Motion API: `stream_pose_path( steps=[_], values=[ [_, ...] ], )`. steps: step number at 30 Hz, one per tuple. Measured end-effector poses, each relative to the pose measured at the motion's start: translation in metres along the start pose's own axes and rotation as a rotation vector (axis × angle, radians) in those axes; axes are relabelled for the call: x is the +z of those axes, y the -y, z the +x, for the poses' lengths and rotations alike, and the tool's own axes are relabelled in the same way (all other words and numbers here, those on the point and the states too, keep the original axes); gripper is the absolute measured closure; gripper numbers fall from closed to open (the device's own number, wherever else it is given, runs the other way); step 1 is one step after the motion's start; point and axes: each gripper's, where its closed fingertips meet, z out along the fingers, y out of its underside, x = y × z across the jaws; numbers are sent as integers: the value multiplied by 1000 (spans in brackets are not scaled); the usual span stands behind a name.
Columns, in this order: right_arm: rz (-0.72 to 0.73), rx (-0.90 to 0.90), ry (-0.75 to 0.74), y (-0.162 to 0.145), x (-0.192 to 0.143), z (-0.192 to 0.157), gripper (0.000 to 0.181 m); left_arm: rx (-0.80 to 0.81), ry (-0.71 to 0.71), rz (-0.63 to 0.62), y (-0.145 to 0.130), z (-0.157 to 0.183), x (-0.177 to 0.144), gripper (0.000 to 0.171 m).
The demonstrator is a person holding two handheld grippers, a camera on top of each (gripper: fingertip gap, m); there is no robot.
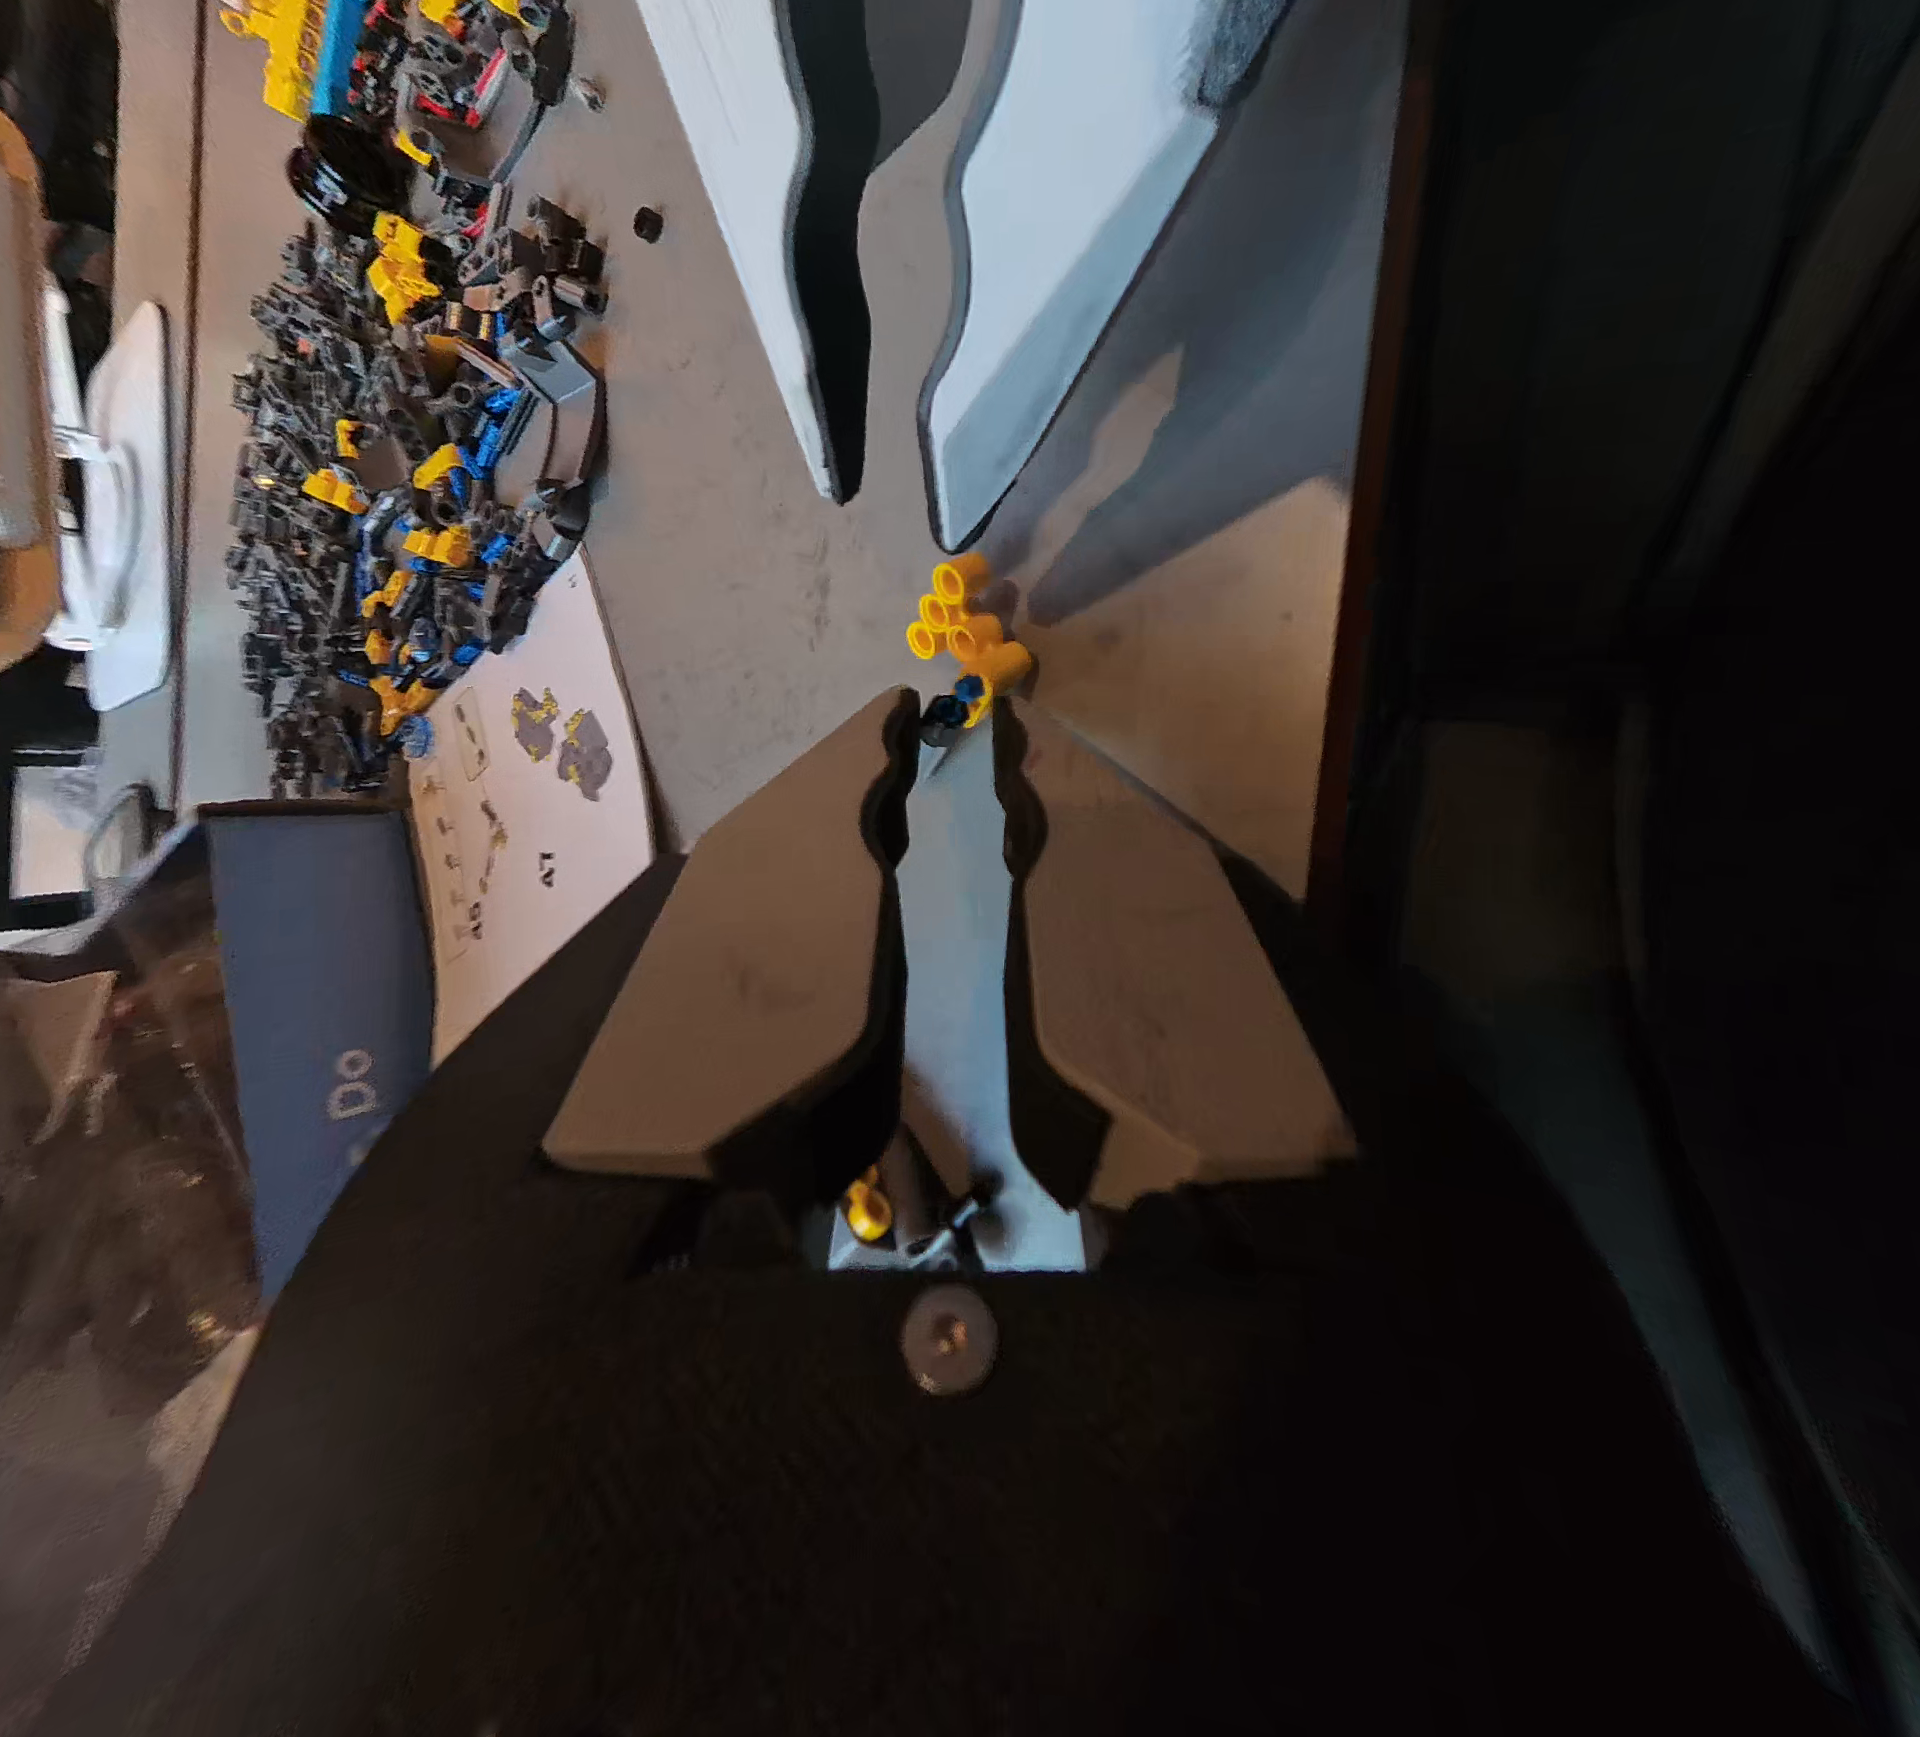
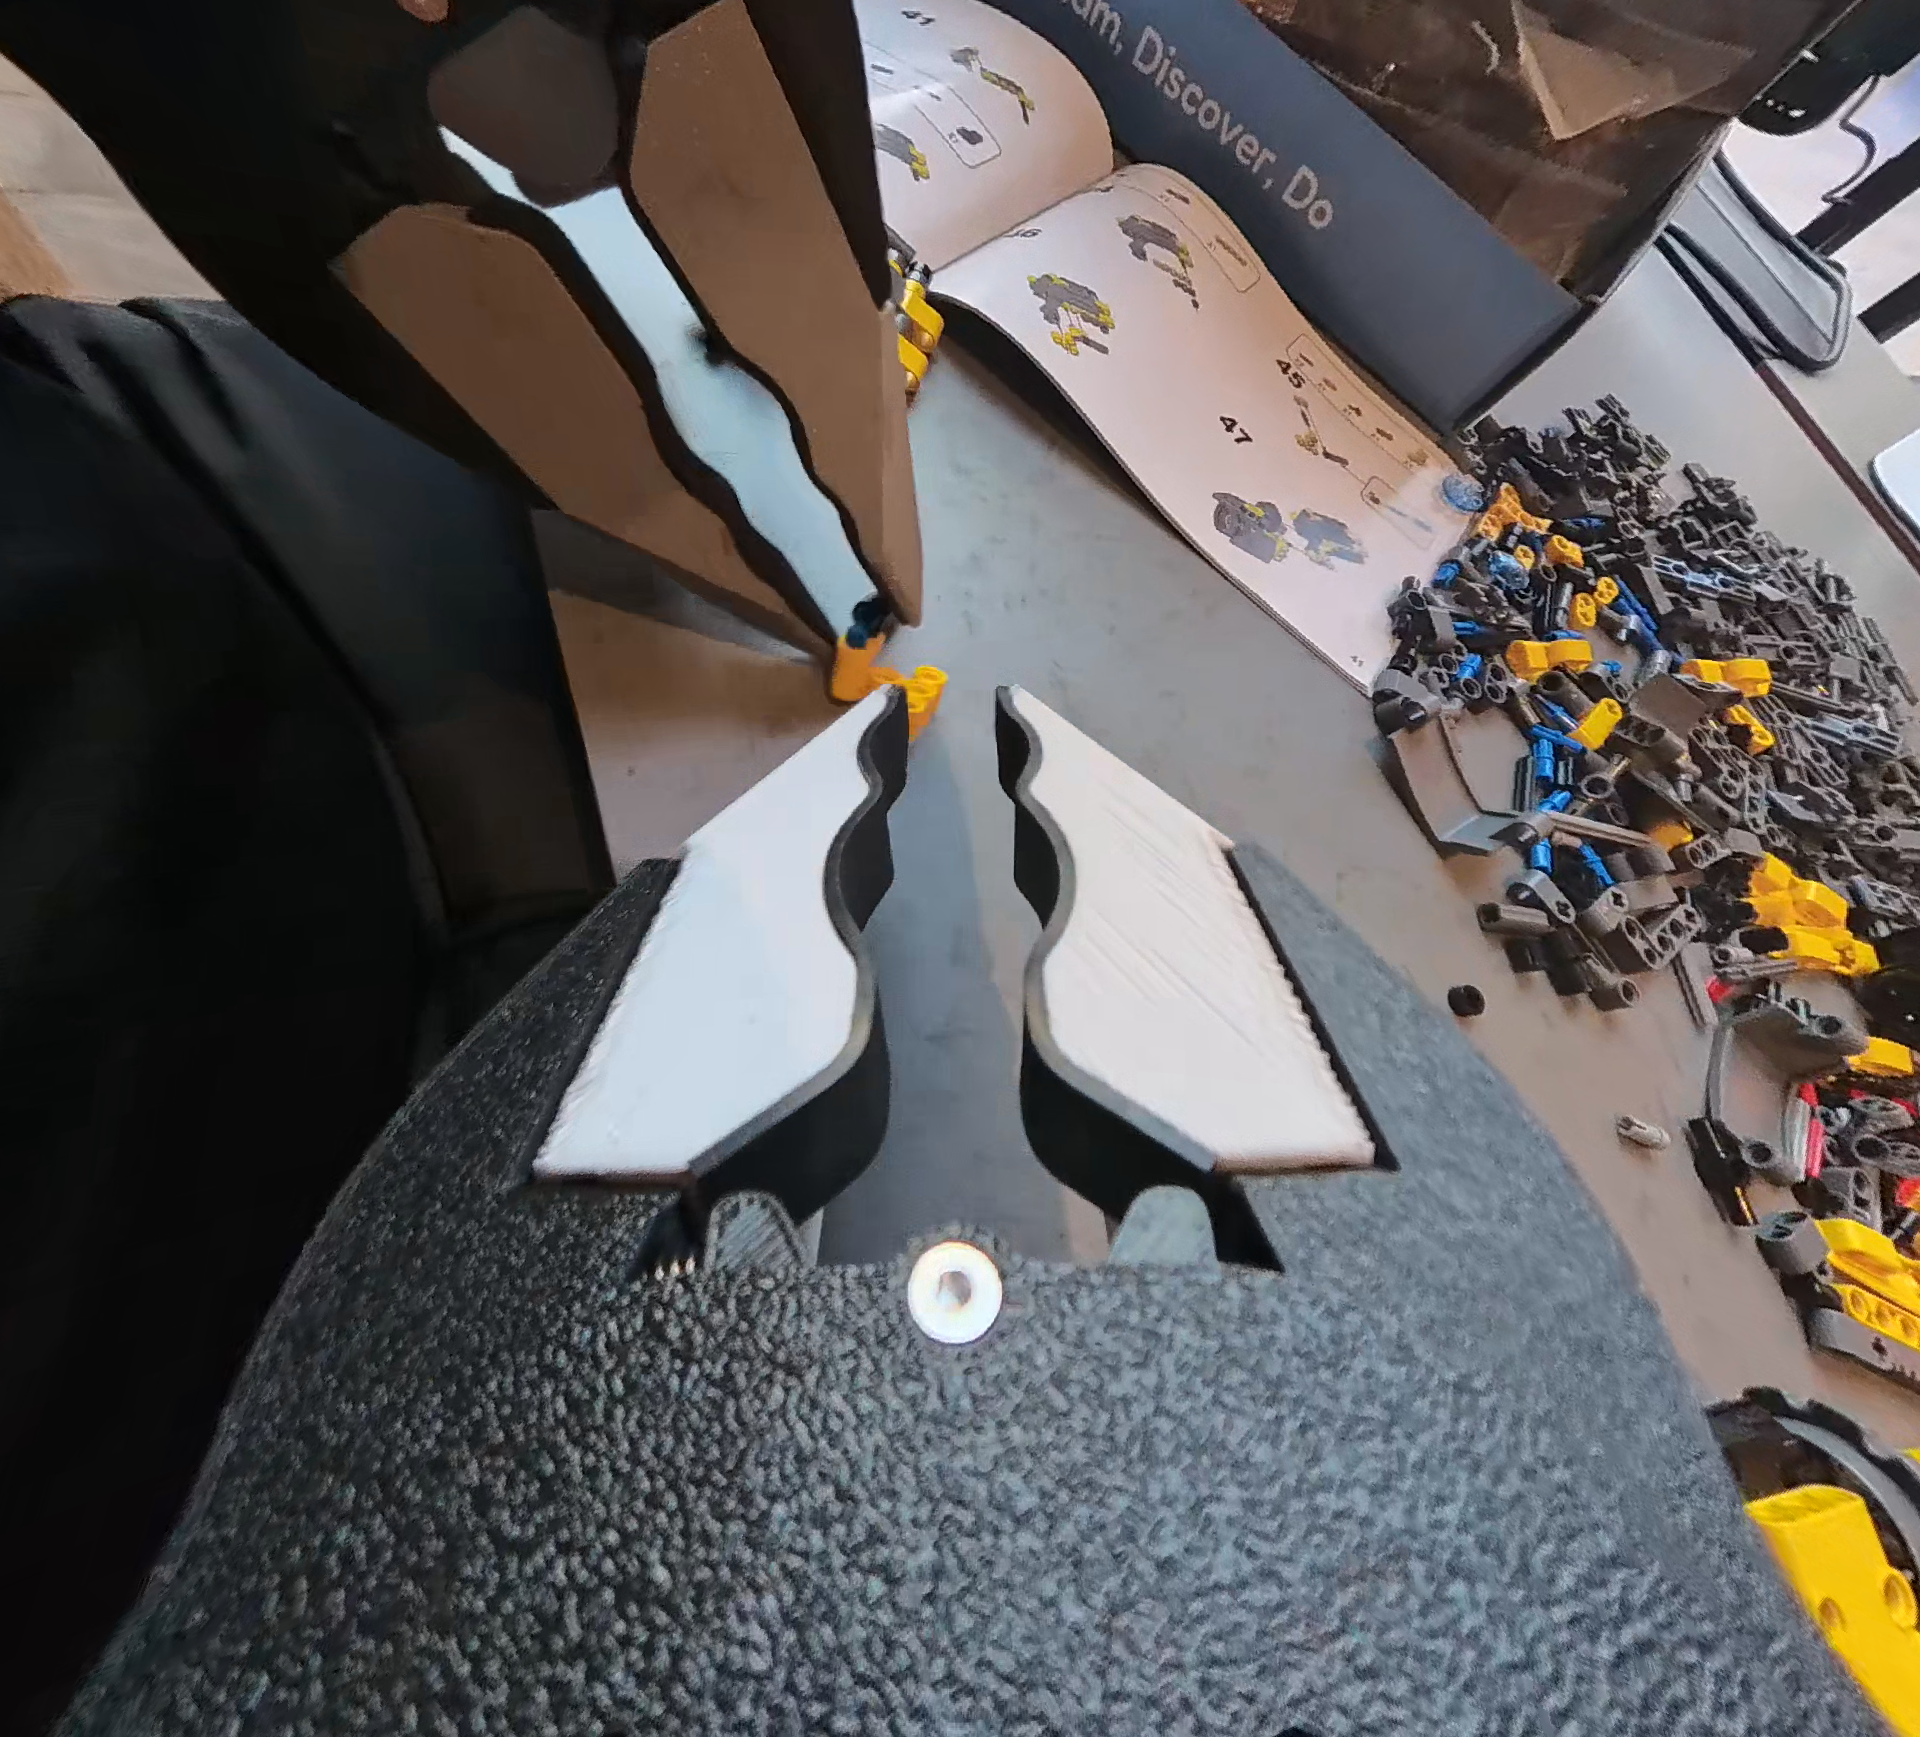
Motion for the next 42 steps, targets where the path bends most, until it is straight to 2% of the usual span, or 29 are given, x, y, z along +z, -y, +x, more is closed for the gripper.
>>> stream_pose_path(
  steps=[4, 11, 17, 20, 22, 24, 28, 37, 42],
  values=[
    [22, 47, -3, 1, -2, 6, 168, -83, -47, 28, 2, 2, -1, 153],
    [-6, 50, 3, -3, 1, 6, 167, -133, -68, 47, 1, 7, -7, 144],
    [15, 69, -9, -1, -1, 10, 167, -220, -22, 78, -3, -1, -21, 140],
    [13, 72, -12, -1, -1, 10, 167, -338, 33, 257, 10, -7, -41, 146],
    [11, 73, -12, -2, 0, 10, 165, -449, 7, 430, 23, -1, -61, 152],
    [11, 78, -11, -2, 0, 11, 165, -498, -19, 514, 25, 8, -72, 154],
    [8, 93, -10, -2, 0, 13, 167, -514, -31, 527, 14, 17, -75, 156],
    [18, 101, -35, 0, 5, 22, 170, -459, -122, 527, 19, 43, -64, 160],
    [15, 80, -62, 1, 10, 28, 172, -443, -131, 521, 17, 43, -59, 162]
  ],
)
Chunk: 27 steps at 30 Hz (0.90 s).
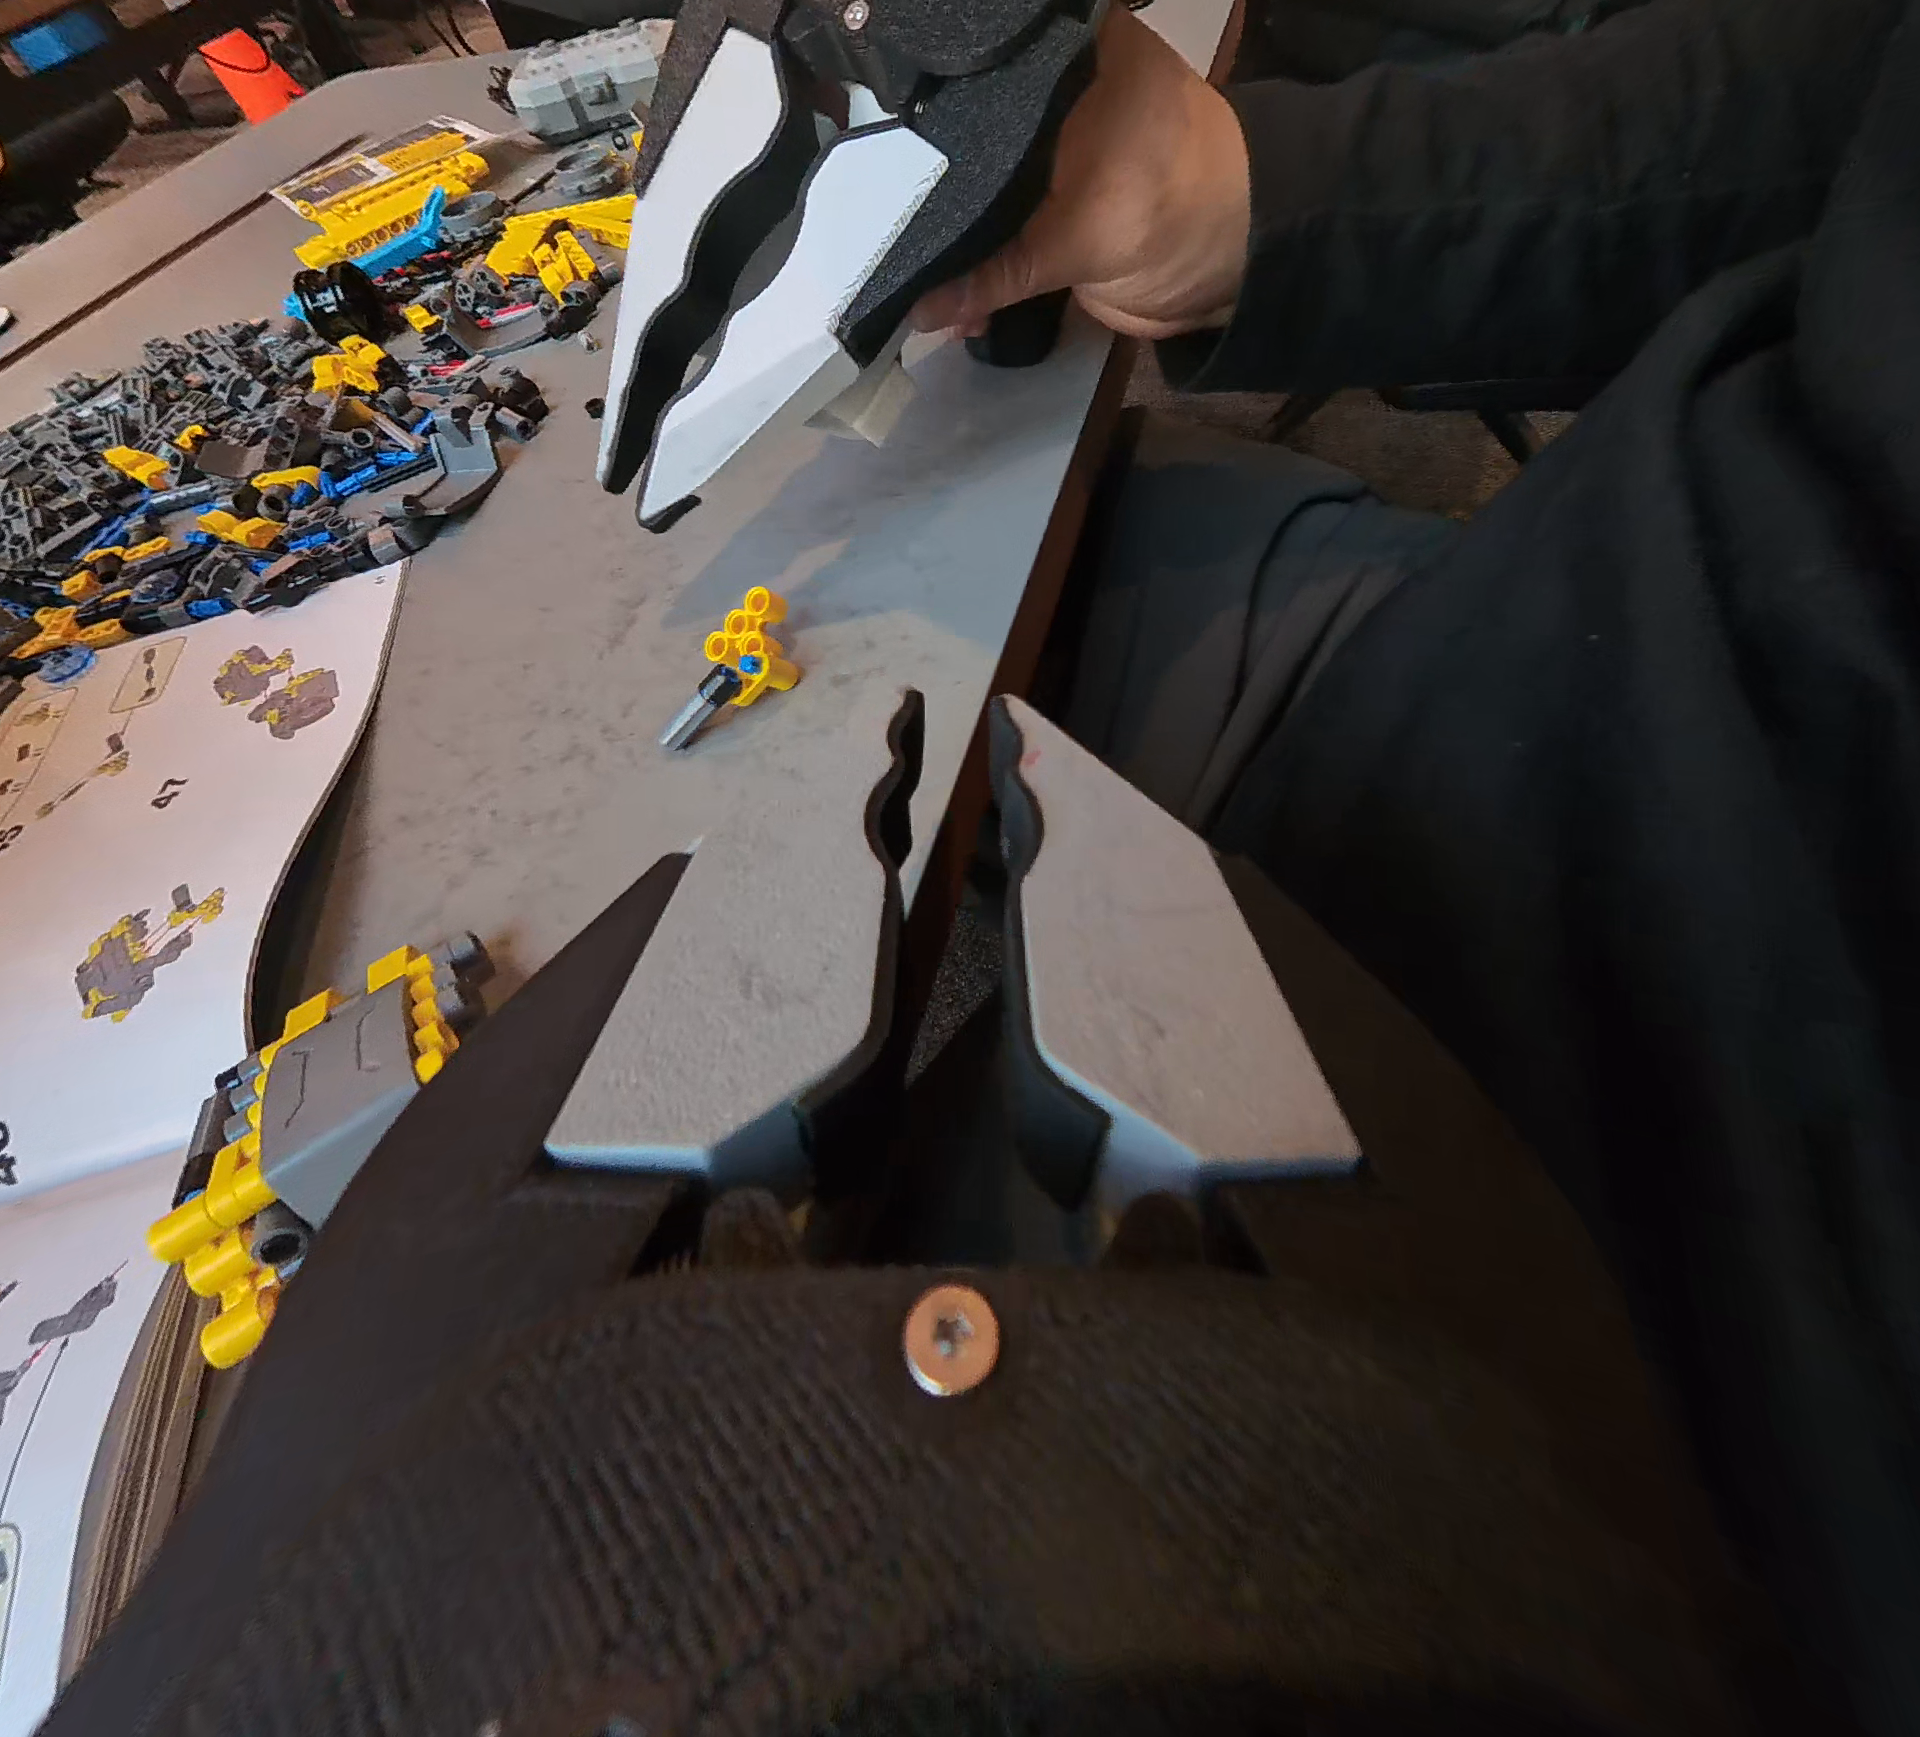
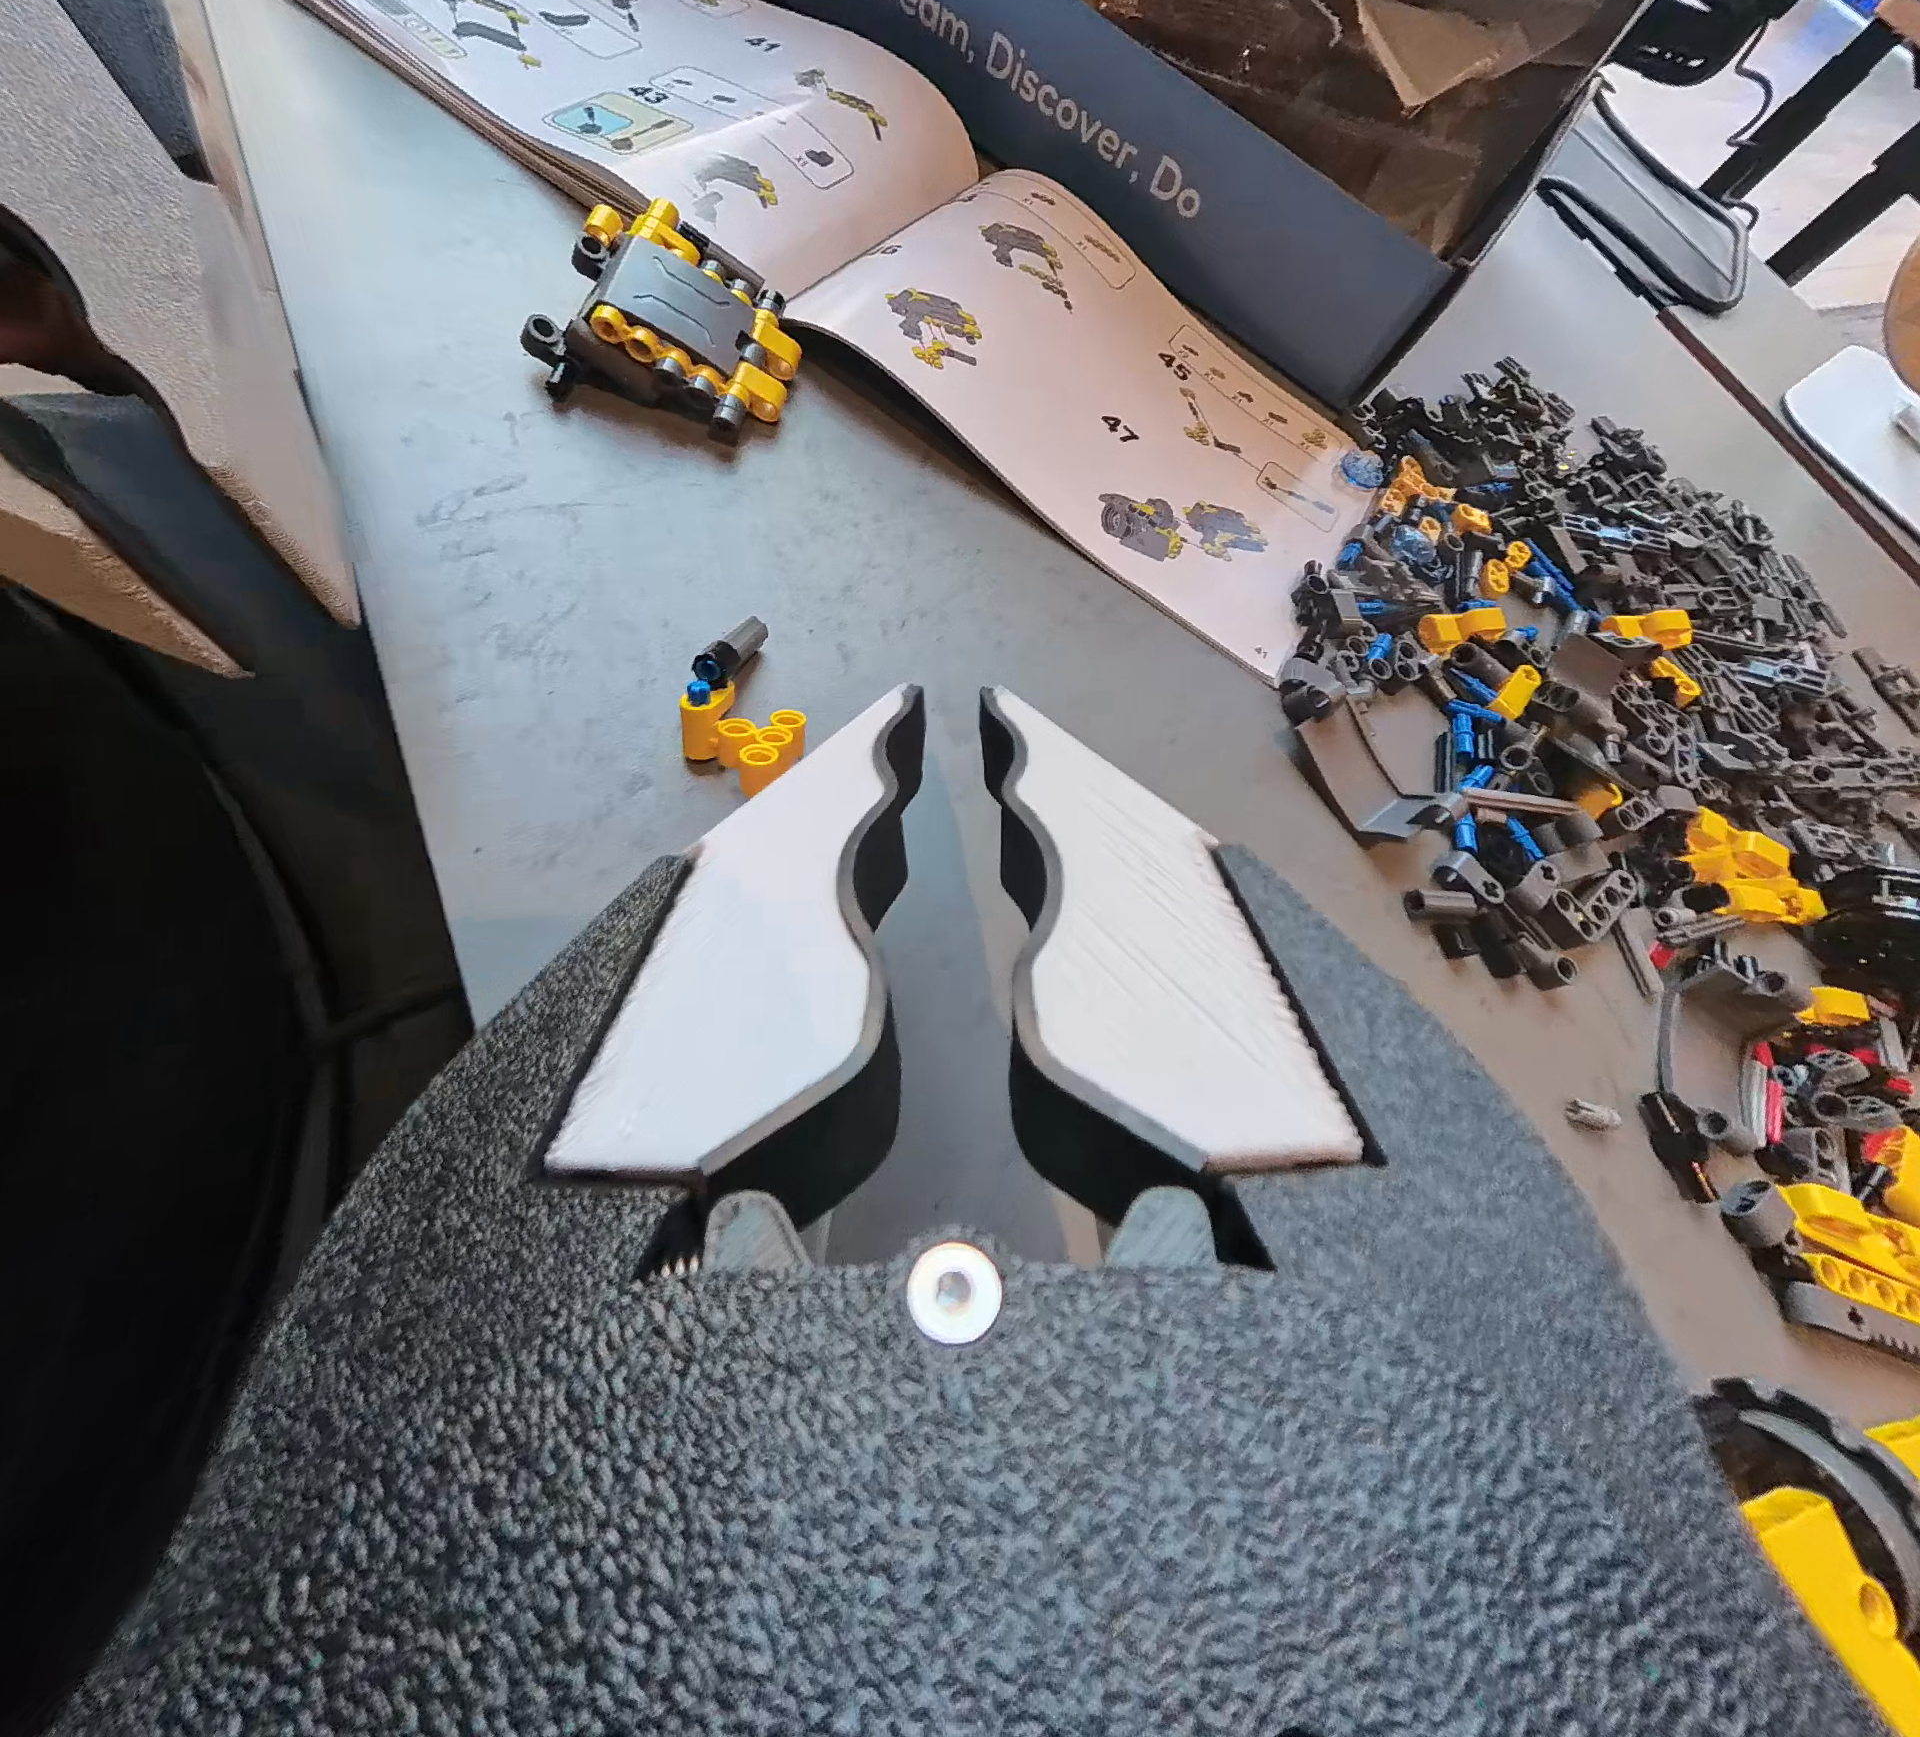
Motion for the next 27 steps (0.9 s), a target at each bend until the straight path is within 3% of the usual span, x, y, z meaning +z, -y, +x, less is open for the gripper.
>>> stream_pose_path(
  steps=[10, 27],
  values=[
    [22, -37, -38, 4, 0, 3, 173, -58, 13, 4, -5, -16, 0, 167],
    [29, -52, -23, 5, 0, 0, 174, -1, -60, -27, -8, -1, 15, 171]
  ],
)
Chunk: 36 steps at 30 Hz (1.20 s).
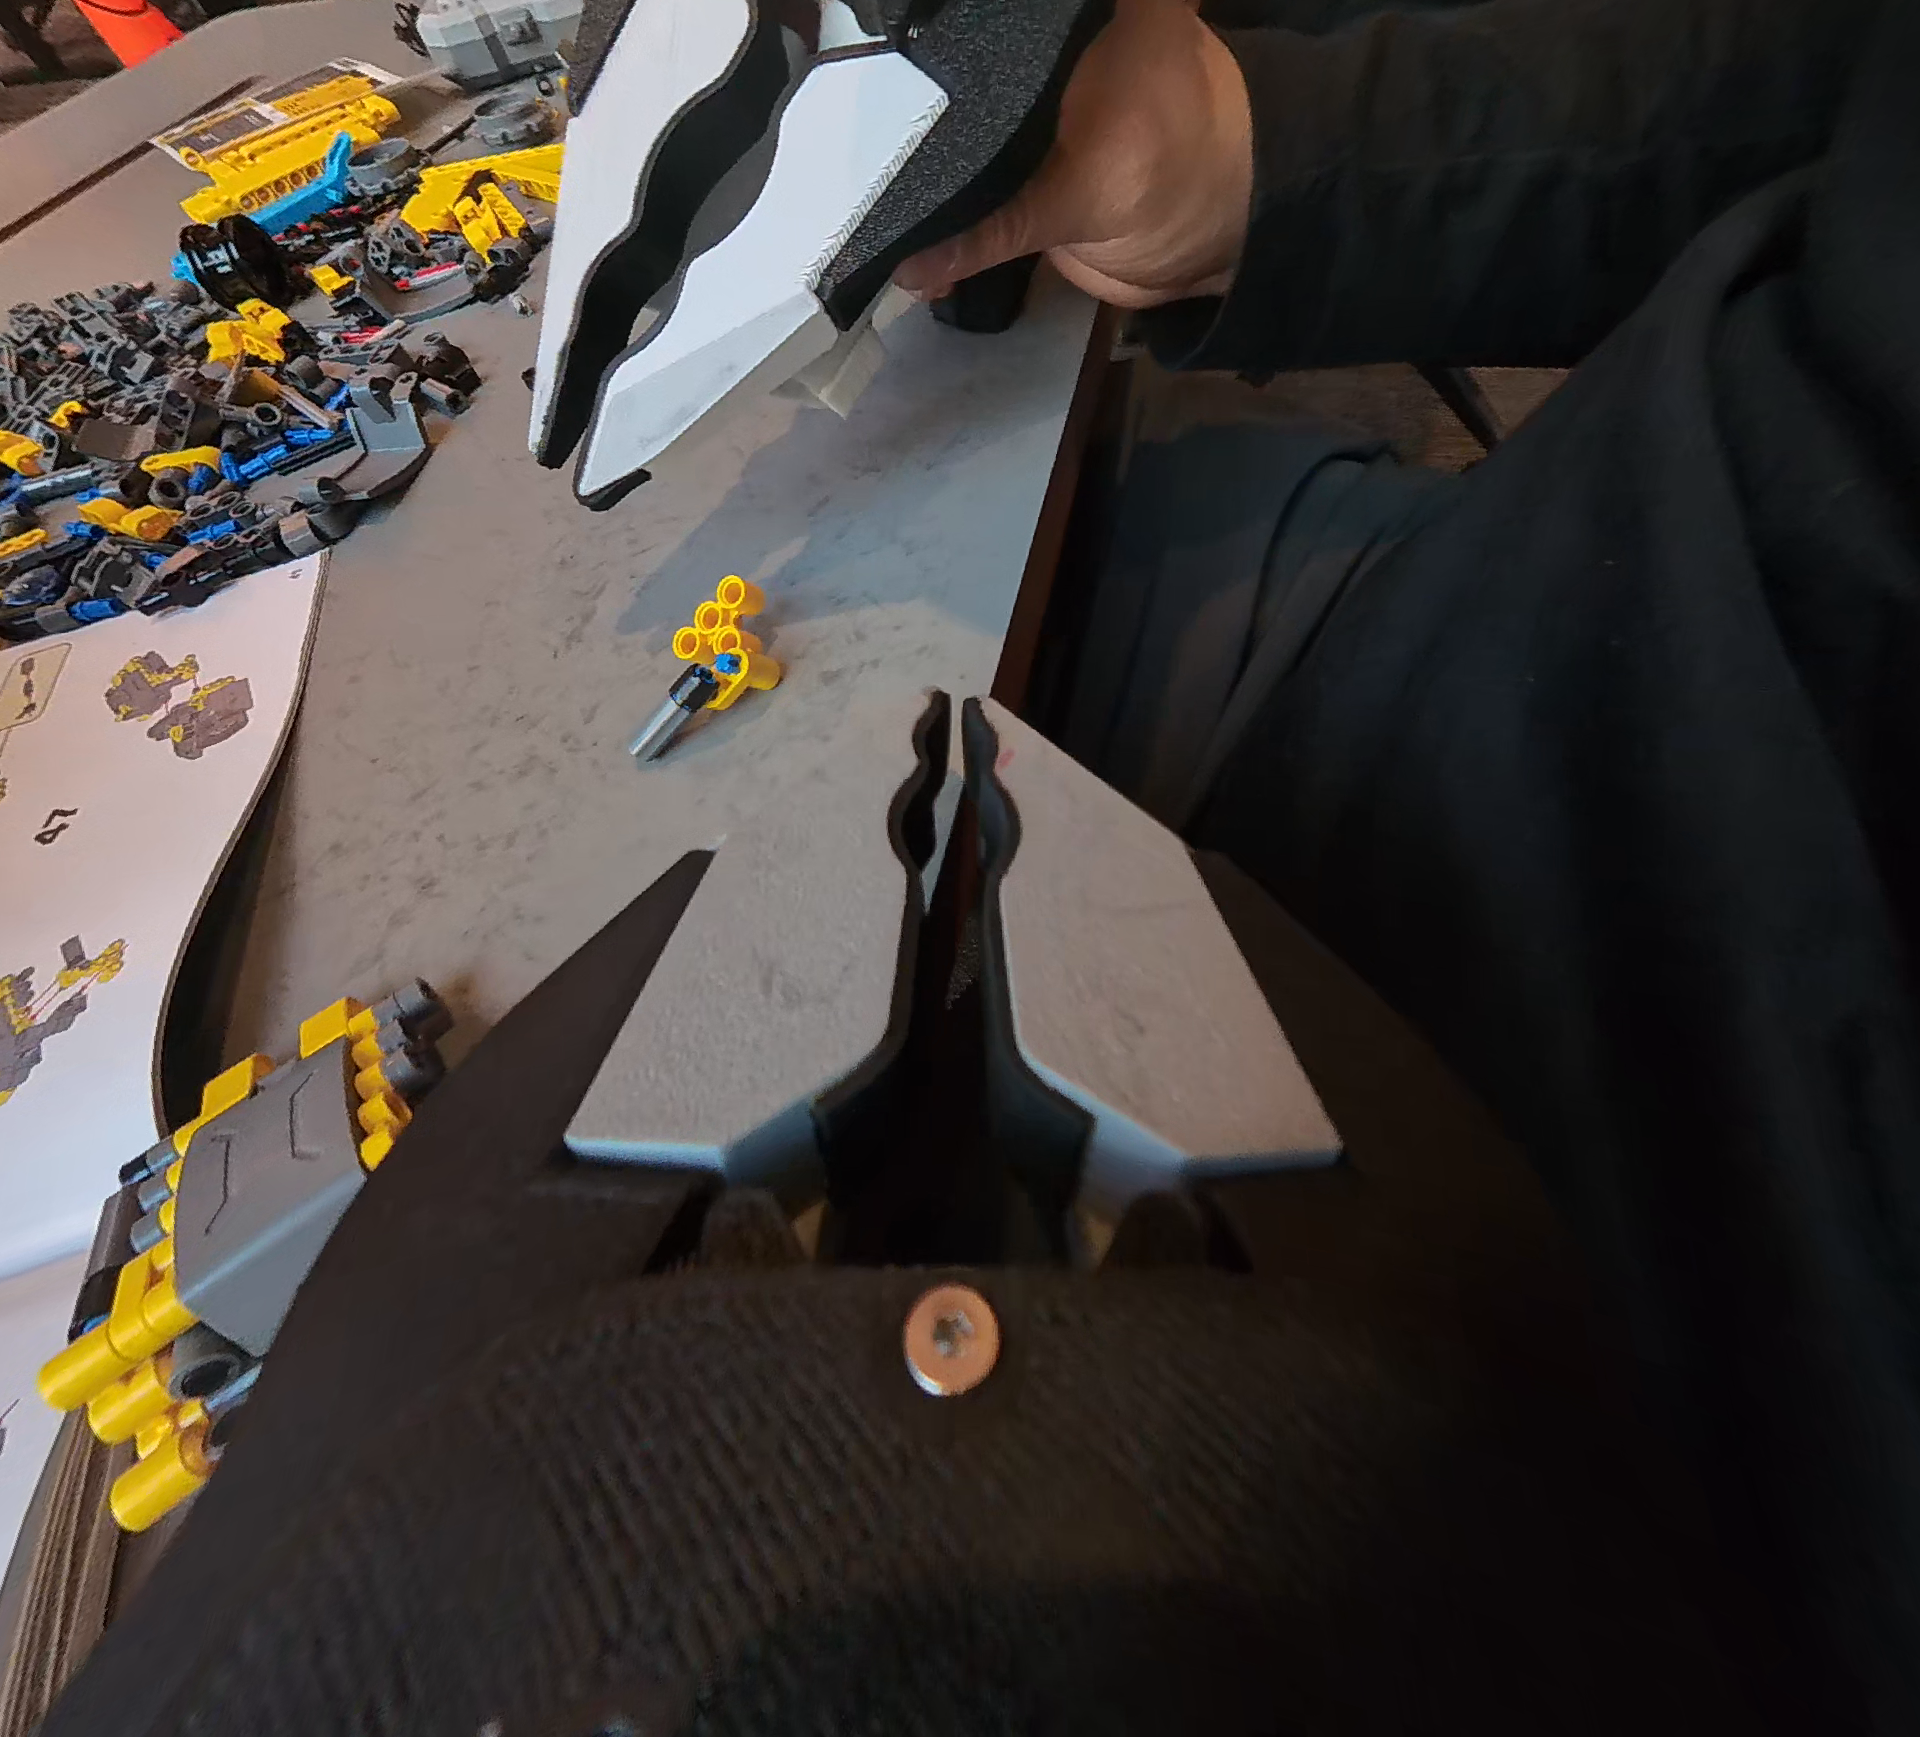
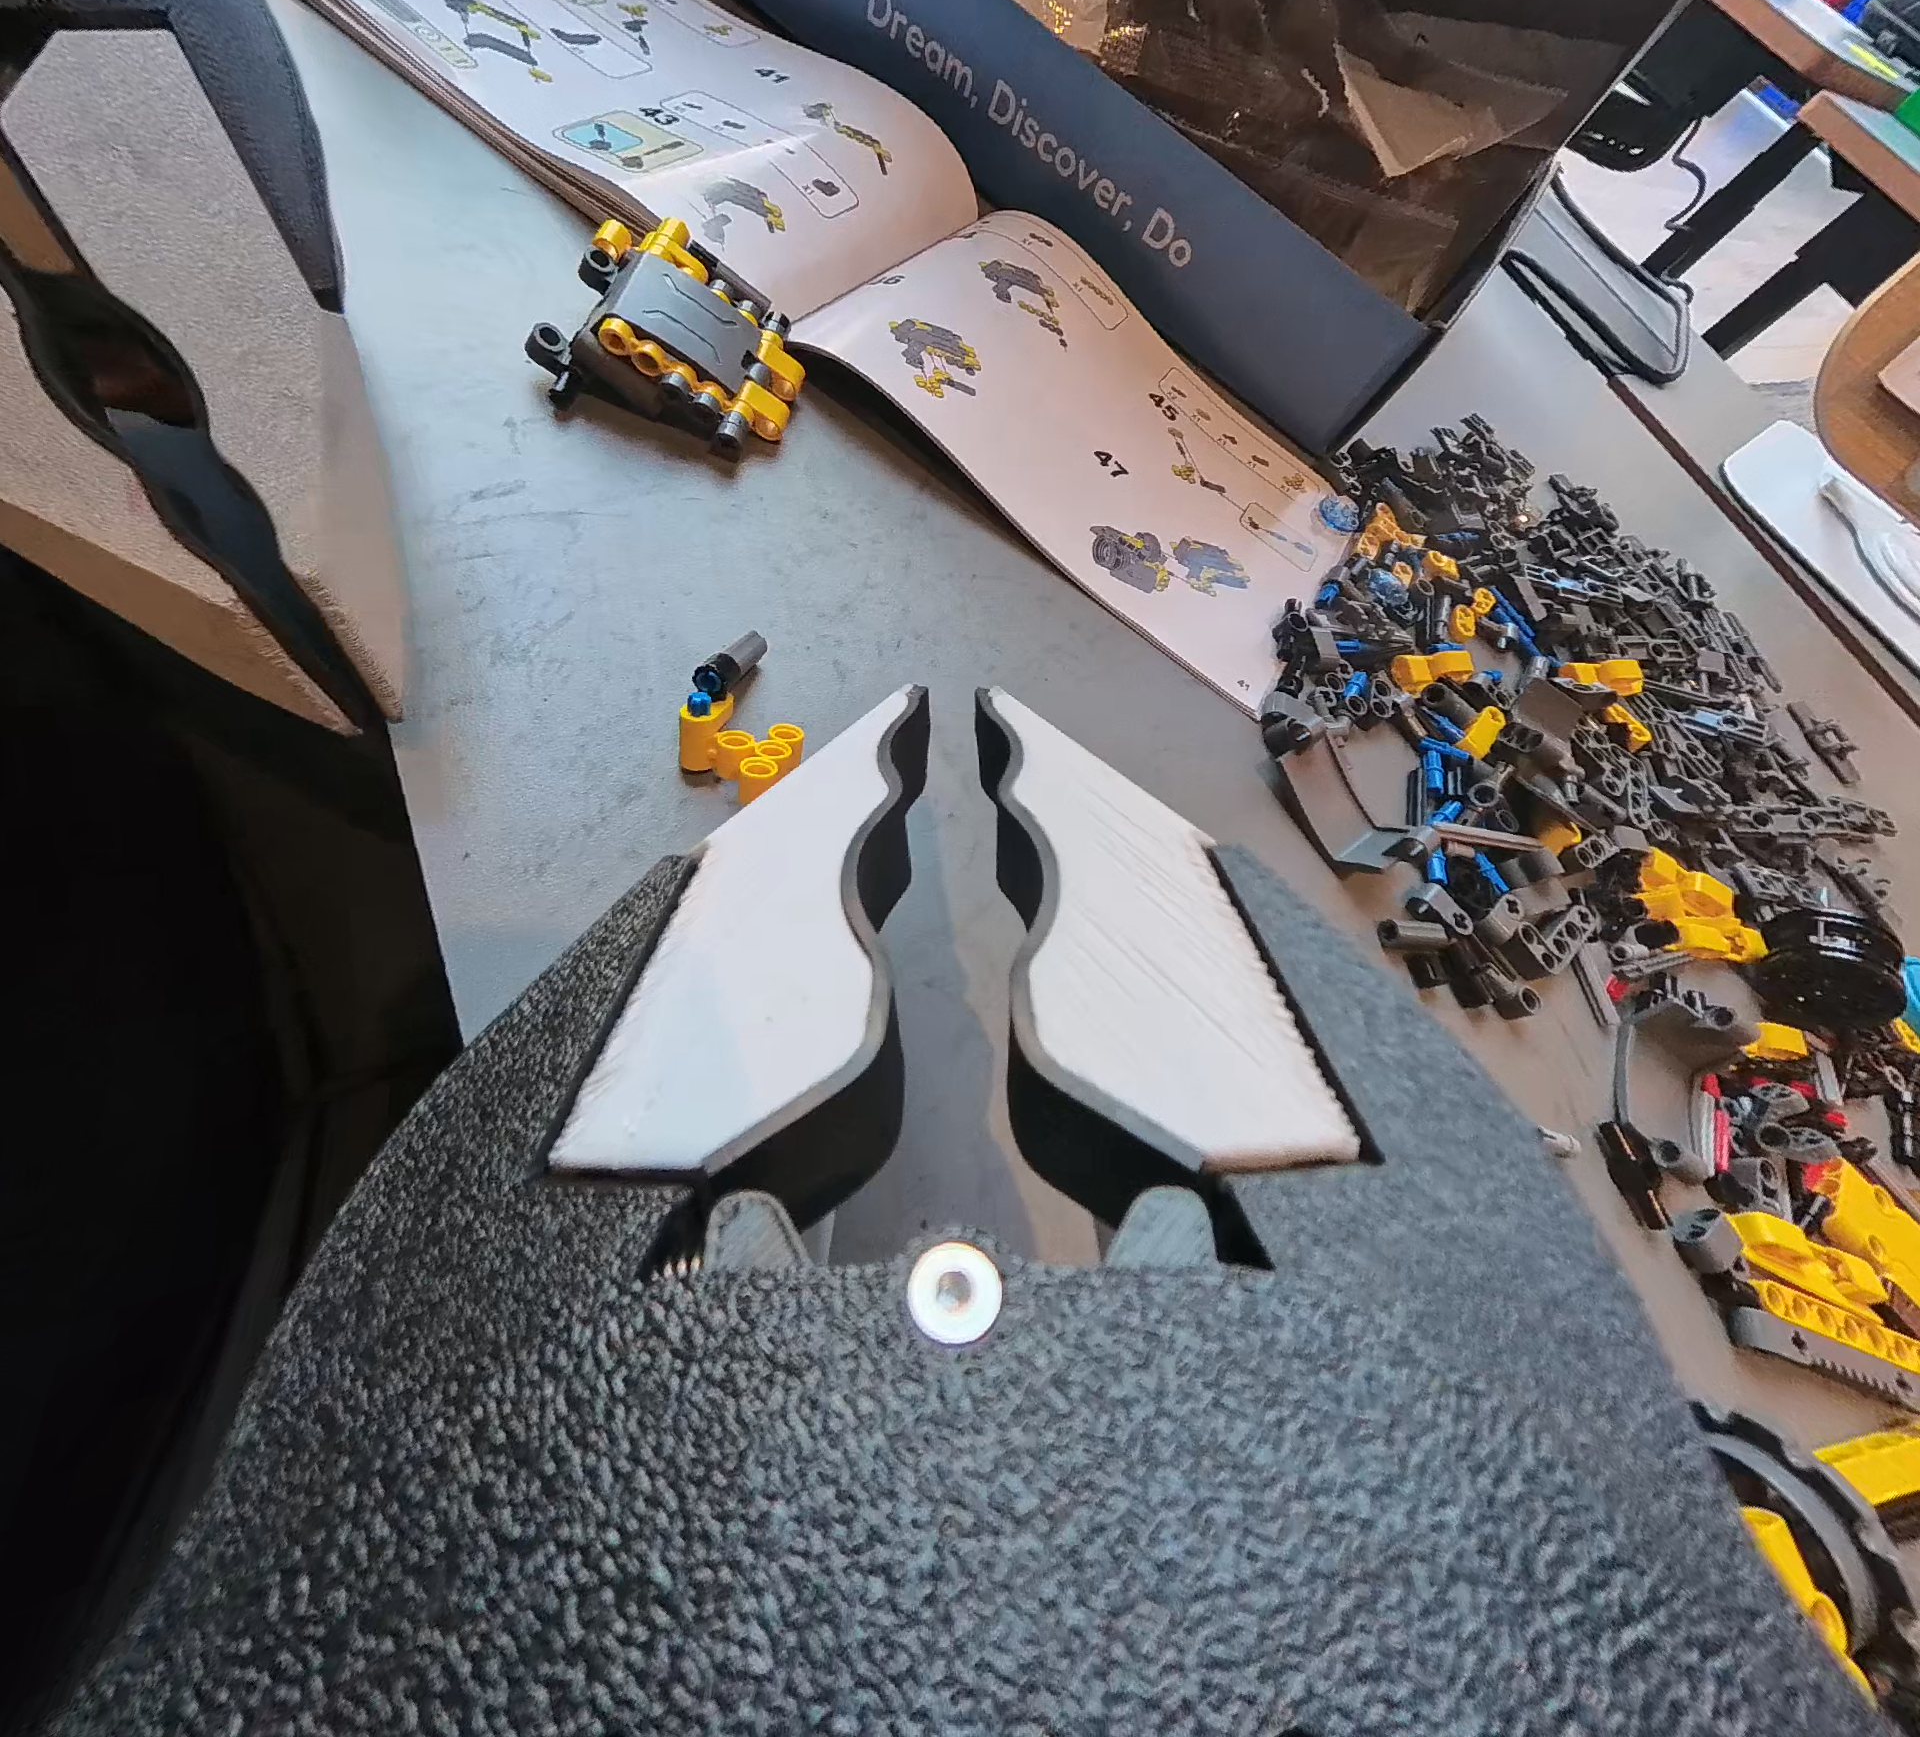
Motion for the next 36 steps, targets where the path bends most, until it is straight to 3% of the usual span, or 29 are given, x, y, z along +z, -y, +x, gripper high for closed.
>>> stream_pose_path(
  steps=[5, 11, 17, 36],
  values=[
    [13, 1, 58, 2, 0, -6, 174, 19, 11, -4, -3, 0, -2, 171],
    [-4, 9, 263, 0, -3, -31, 152, 0, 51, -8, -5, -8, -9, 171],
    [-91, 1, 343, -11, 2, -42, 153, -19, 81, -5, -7, -15, -18, 171],
    [-130, 46, 400, -16, 4, -45, 155, -30, 68, -9, -9, -14, -16, 171]
  ],
)
